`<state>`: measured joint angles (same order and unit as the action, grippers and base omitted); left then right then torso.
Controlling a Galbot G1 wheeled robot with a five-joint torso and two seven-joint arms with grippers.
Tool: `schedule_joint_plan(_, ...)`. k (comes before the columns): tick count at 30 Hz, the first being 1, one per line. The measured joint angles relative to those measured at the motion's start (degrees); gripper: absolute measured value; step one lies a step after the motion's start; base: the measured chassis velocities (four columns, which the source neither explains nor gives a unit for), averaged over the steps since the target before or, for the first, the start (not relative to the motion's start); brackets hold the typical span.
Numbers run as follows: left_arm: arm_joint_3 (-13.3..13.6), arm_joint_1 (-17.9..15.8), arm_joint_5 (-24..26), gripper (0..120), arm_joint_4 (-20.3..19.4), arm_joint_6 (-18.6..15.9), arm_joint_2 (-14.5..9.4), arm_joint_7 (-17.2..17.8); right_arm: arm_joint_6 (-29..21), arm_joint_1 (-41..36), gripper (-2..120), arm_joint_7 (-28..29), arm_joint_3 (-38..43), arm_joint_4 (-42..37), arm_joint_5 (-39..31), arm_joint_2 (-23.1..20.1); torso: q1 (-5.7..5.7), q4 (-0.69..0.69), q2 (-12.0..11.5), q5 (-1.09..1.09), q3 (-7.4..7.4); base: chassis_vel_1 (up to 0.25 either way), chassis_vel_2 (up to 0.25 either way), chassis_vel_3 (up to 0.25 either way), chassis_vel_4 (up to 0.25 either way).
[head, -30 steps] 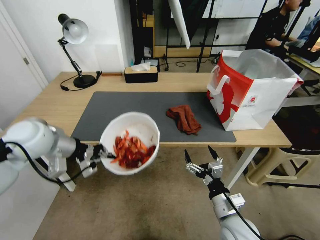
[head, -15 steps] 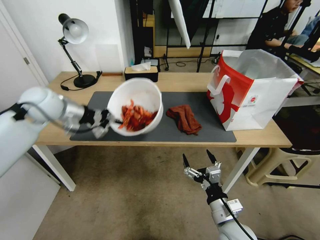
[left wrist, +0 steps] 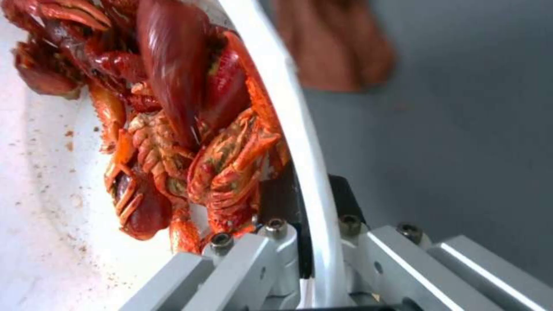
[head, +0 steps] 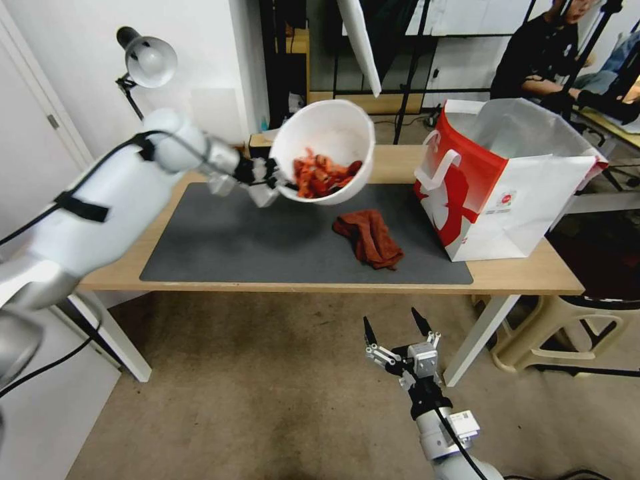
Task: Sweep shrimp from table into container with towel, then put container into takeout bag.
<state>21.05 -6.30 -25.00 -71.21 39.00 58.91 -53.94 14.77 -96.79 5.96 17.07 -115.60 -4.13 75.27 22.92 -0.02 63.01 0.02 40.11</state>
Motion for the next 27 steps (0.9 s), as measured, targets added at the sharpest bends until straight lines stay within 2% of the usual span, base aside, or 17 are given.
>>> schedule_joint_plan(1, 0.0, 0.0, 0.0, 0, 0.0, 0.0, 0.0, 0.0, 0.0, 0.0, 100, 0.0, 0.0, 0.0, 0.0, 0.0, 0.0, 0.0, 0.0, 0.0, 0.0, 0.0, 0.0, 0.0, 0.0)
schedule_joint_plan(3, 0.7, -2.1, -1.0, 0, 3.0, 0.0, 3.8, 0.6, 0.5, -0.6, 100, 0.1, 0.1, 0.2, 0.2, 0.5, 0.0, 0.0, 0.0, 0.02, 0.0, 0.0, 0.0, 0.0, 0.0)
schedule_joint_plan(4, 0.8, -2.4, -1.3, 0, 3.6, 0.0, 4.5, 0.7, 0.5, -0.7, 100, 0.1, 0.1, 0.2, 0.3, 0.6, 0.0, 0.0, 0.0, 0.0, 0.0, 0.0, 0.0, 0.0, 0.0)
schedule_joint_plan(5, 1.0, -3.7, -2.5, 0, 5.6, 0.1, 7.1, 1.2, 0.8, -1.1, 100, 0.1, 0.2, 0.2, 0.4, 0.9, 0.0, 0.01, 0.0, 0.0, 0.0, 0.0, 0.0, 0.0, 0.0)
schedule_joint_plan(6, 1.0, -3.7, -2.5, 0, 5.6, 0.1, 7.1, 1.2, 0.8, -1.1, 100, 0.1, 0.2, 0.2, 0.4, 0.9, 0.0, 0.01, 0.0, 0.0, 0.0, 0.0, 0.0, 0.0, 0.0)
schedule_joint_plan(9, 0.9, -5.4, -4.1, 0, 8.8, 0.7, 10.5, 1.9, 1.0, -1.6, 100, 0.2, 0.4, 0.2, 0.6, 1.1, -0.01, 0.02, 0.0, -0.01, -0.01, 0.0, 0.0, 0.0, 0.0)
schedule_joint_plan(10, 0.9, -5.4, -4.1, 0, 8.8, 0.7, 10.5, 1.9, 1.0, -1.6, 100, 0.2, 0.4, 0.2, 0.6, 1.1, -0.01, 0.02, 0.0, -0.01, -0.01, 0.0, 0.0, 0.0, 0.0)
schedule_joint_plan(13, 0.1, -7.7, -5.9, 0, 13.3, 1.4, 14.2, 2.7, 1.0, -1.8, 100, 0.2, 0.5, 0.2, 0.7, 1.2, 0.0, 0.02, 0.0, -0.02, -0.01, 0.0, 0.0, 0.0, 0.0)
schedule_joint_plan(14, 0.1, -7.7, -5.9, 0, 13.3, 1.4, 14.2, 2.7, 1.0, -1.8, 100, 0.2, 0.5, 0.2, 0.7, 1.2, 0.0, 0.02, 0.0, -0.02, -0.01, 0.0, 0.0, 0.0, 0.0)
schedule_joint_plan(17, -0.7, -9.8, -7.1, 0, 16.9, 1.9, 16.7, 3.6, 1.0, -1.6, 100, 0.2, 0.5, 0.5, 0.7, 1.2, -0.01, 0.03, 0.0, -0.01, -0.01, 0.0, 0.0, 0.0, 0.0)
schedule_joint_plan(18, -0.7, -9.8, -7.1, 0, 16.9, 1.9, 16.7, 3.6, 1.0, -1.6, 100, 0.2, 0.5, 0.5, 0.7, 1.2, -0.01, 0.03, 0.0, -0.01, -0.01, 0.0, 0.0, 0.0, 0.0)
schedule_joint_plan(21, -0.7, -12.1, -8.7, 0, 20.5, 2.2, 19.9, 4.7, 1.0, -1.0, 100, 0.2, 0.5, 0.6, 0.8, 1.2, 0.0, 0.04, 0.0, -0.01, -0.01, 0.0, 0.0, 0.0, 0.0)
schedule_joint_plan(22, -0.6, -12.8, -9.5, 0, 22.0, 2.3, 21.6, 5.2, 0.9, -0.8, 100, 0.2, 0.5, 0.7, 0.8, 1.3, 0.0, 0.04, 0.0, -0.01, -0.01, 0.0, 0.0, 0.0, 0.0)
schedule_joint_plan(24, -0.6, -13.1, -9.8, 0, 22.6, 2.3, 22.5, 5.5, 0.8, -0.7, 100, 0.2, 0.5, 0.7, 0.8, 1.3, -0.01, 0.02, 0.0, -0.01, -0.01, 0.0, 0.0, 0.0, 0.0)
schedule_joint_plan(25, -0.6, -13.7, -10.5, 0, 23.6, 2.3, 24.2, 5.9, 0.8, -0.7, 100, 0.2, 0.5, 0.7, 0.9, 1.4, 0.0, 0.02, 0.0, -0.01, -0.01, 0.0, 0.0, 0.0, 0.0)
schedule_joint_plan(26, -0.6, -13.7, -10.5, 0, 23.6, 2.3, 24.2, 5.9, 0.8, -0.7, 100, 0.2, 0.5, 0.7, 0.9, 1.4, 0.0, 0.02, 0.0, -0.01, -0.01, 0.0, 0.0, 0.0, 0.0)
schedule_joint_plan(27, -0.7, -14.2, -11.1, 0, 24.5, 2.3, 25.8, 6.3, 0.7, -0.7, 100, 0.2, 0.4, 0.7, 1.0, 1.4, 0.0, 0.01, 0.0, -0.01, 0.0, 0.0, 0.0, 0.0, 0.0)
